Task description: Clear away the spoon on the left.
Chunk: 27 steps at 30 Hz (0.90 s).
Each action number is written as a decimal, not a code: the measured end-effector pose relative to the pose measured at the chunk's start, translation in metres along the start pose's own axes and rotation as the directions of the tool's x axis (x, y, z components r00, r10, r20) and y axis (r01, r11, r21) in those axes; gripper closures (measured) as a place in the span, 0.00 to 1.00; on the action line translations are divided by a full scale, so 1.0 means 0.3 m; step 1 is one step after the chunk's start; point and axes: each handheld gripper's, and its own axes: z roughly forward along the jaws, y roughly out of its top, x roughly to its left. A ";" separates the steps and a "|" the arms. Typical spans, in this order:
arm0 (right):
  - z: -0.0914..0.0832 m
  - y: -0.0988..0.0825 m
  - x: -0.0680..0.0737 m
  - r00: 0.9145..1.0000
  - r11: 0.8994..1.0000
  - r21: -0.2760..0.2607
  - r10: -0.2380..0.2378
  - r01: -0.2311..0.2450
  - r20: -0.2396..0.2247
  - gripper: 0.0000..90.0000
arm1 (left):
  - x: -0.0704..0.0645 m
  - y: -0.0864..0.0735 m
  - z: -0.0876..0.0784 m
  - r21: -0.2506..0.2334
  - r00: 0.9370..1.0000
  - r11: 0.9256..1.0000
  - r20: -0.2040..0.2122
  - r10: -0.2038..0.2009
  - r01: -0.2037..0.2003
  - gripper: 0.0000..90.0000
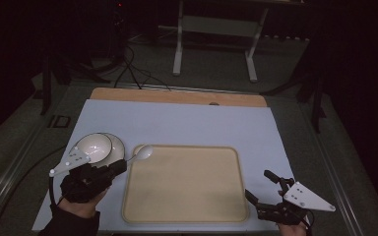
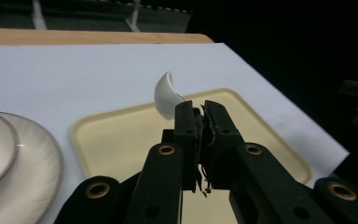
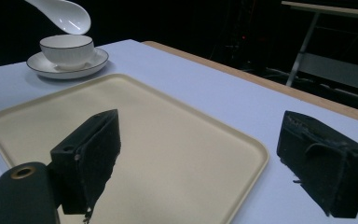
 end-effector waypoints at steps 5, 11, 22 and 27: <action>0.003 0.000 -0.001 1.000 1.000 -0.001 -0.002 0.002 0.001 0.15 | -0.014 -0.007 0.016 0.003 1.000 1.000 -0.009 0.000 0.000 0.95; 0.006 0.001 0.000 1.000 1.000 0.002 -0.005 0.005 0.001 0.15 | -0.037 -0.024 0.026 -0.020 0.997 1.000 -0.071 0.004 -0.005 0.95; 0.008 -0.002 -0.005 1.000 1.000 0.008 0.009 -0.009 0.001 0.15 | -0.054 -0.075 0.070 -0.064 0.994 0.997 -0.092 -0.056 0.050 0.95; 0.016 -0.004 -0.007 1.000 1.000 0.017 0.013 -0.013 -0.002 0.15 | -0.077 -0.096 0.091 -0.103 0.991 0.994 -0.126 -0.049 0.036 0.95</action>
